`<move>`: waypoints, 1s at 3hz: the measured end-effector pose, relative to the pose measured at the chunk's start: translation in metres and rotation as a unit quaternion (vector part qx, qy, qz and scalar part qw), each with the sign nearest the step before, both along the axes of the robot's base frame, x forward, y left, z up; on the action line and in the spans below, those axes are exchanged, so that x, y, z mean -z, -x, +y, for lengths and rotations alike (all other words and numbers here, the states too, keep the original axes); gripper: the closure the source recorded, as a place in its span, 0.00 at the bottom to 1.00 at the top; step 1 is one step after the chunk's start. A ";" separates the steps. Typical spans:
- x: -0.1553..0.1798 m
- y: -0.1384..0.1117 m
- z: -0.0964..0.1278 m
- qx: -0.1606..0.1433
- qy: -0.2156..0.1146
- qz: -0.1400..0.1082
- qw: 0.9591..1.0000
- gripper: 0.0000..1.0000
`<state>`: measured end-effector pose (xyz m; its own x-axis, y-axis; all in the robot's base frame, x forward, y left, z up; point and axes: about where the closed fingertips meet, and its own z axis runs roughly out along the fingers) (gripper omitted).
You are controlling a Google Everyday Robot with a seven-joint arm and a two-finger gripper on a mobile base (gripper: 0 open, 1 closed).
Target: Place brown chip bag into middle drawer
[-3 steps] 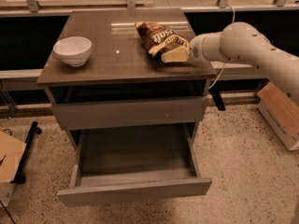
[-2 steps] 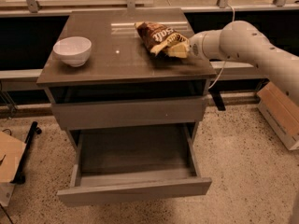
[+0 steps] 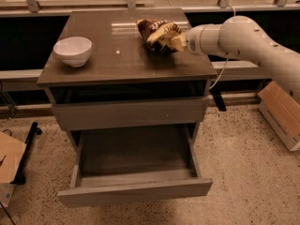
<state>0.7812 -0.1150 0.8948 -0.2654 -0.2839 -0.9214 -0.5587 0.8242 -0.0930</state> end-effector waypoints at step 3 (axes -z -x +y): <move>-0.081 0.127 0.022 -0.106 0.037 -0.015 0.994 1.00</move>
Offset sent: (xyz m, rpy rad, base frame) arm -0.1101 0.0194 0.1011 -0.1017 -0.0825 0.2080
